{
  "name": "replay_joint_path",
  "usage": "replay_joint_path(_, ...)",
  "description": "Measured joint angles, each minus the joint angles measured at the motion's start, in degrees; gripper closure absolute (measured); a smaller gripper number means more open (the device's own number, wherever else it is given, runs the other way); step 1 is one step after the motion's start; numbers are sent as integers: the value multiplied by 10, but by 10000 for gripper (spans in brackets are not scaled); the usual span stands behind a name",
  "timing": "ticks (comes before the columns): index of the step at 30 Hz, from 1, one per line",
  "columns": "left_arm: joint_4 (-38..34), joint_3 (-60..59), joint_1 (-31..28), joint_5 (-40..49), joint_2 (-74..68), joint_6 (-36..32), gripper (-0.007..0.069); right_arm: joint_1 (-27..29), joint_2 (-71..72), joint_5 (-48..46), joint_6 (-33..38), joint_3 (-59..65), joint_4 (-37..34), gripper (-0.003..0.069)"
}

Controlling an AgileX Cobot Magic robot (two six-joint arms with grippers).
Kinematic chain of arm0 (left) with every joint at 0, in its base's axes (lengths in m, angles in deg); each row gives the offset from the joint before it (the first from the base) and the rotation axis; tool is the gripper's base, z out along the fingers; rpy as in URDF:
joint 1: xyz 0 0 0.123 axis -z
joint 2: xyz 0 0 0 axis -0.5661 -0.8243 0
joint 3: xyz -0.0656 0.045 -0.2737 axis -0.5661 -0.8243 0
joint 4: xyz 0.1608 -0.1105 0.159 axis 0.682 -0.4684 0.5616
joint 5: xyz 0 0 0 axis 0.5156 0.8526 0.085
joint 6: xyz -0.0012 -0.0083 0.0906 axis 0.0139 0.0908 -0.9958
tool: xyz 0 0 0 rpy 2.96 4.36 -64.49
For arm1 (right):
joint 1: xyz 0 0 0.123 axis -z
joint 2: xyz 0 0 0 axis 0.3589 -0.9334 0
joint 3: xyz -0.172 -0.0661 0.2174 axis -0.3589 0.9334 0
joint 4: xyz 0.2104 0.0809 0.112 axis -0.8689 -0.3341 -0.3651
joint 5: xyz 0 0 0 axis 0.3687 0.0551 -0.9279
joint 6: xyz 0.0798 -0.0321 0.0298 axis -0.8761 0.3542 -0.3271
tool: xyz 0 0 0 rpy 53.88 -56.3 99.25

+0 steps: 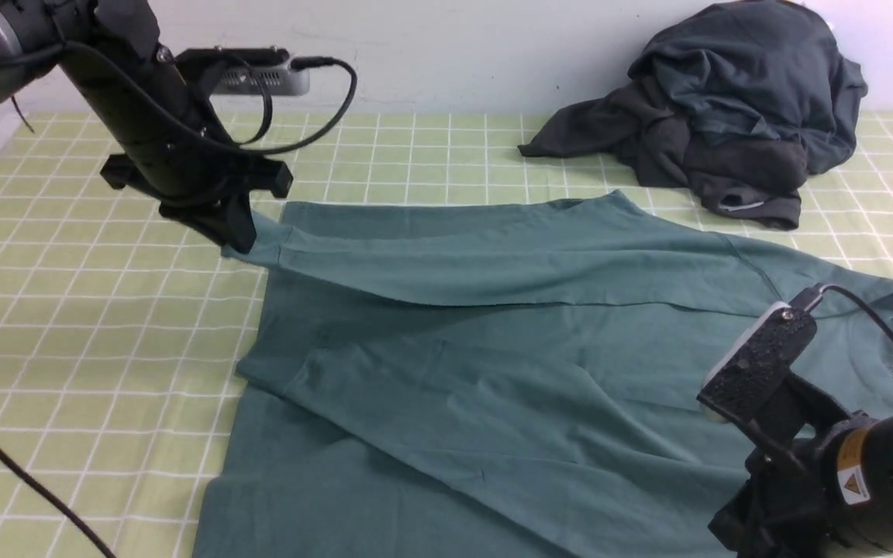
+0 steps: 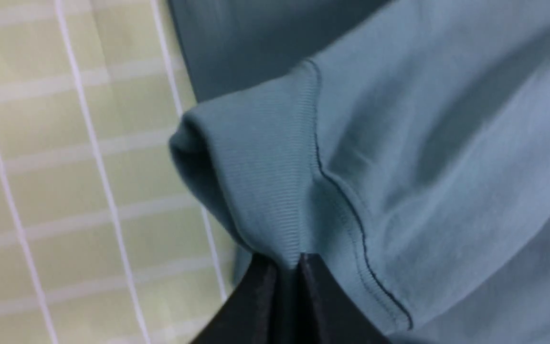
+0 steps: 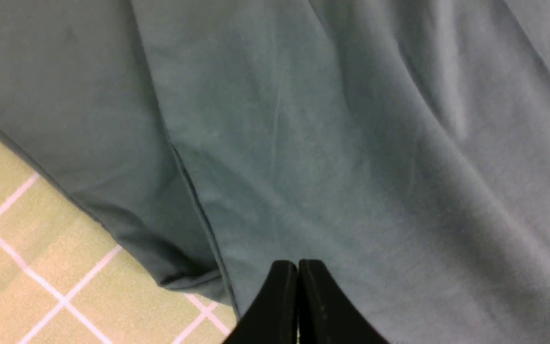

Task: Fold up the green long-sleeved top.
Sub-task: Use the left arm to drag and drop the cuff onto the cuff closest to the left arm, then use both arms simultaneously to clamp the lower edge of the clothing fabric

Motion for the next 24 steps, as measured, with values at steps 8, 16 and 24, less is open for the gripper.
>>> replay_joint_path(8, 64, -231, 52, -10, 70, 7, 584, 0, 0, -7, 1, 0, -1, 659)
replay_joint_path(16, 99, -263, 111, -21, 86, 16, 366, 0, 0, -13, 1, 0, -14, 659)
replay_joint_path(24, 118, -372, 221, -24, 204, -58, 174, 0, 0, -36, 1, 0, -14, 659)
